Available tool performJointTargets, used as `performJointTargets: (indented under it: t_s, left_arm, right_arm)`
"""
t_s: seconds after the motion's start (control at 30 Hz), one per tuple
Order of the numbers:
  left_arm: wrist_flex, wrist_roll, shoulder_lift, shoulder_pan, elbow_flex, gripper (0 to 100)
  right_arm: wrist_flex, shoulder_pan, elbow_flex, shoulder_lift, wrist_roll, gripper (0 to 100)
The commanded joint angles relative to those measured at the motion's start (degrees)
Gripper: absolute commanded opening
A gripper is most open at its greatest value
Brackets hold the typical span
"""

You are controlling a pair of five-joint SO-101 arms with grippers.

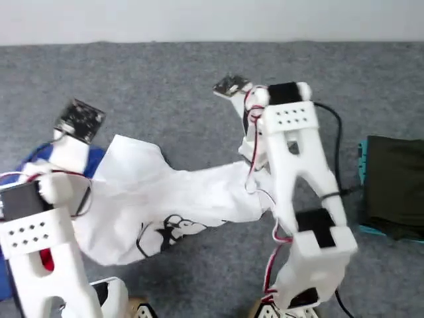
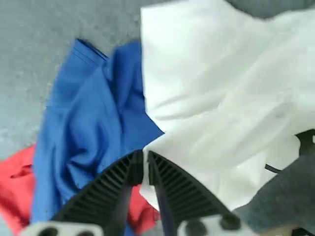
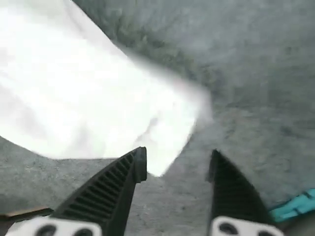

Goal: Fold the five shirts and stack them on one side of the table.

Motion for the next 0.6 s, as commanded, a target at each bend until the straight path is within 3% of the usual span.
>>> performJointTargets:
  t_s: [0.0, 0.27, 0.57]
  left_arm:
    - [-2.4, -0.6, -0.9, -0.3, 2.4, 1]
    - [-2.1, -0.3, -0.9, -0.3, 2.8, 1]
    - [-2.1, 3.0, -0.9, -0.2, 6.1, 1]
  right_arm:
    - [3.3, -0.7, -7.6, 0.5, -1.1, 23.0]
    - [3.2, -2.7, -8.2, -6.5, -1.1, 22.9]
    - [3.2, -7.7, -5.4, 3.5, 0.0, 22.8]
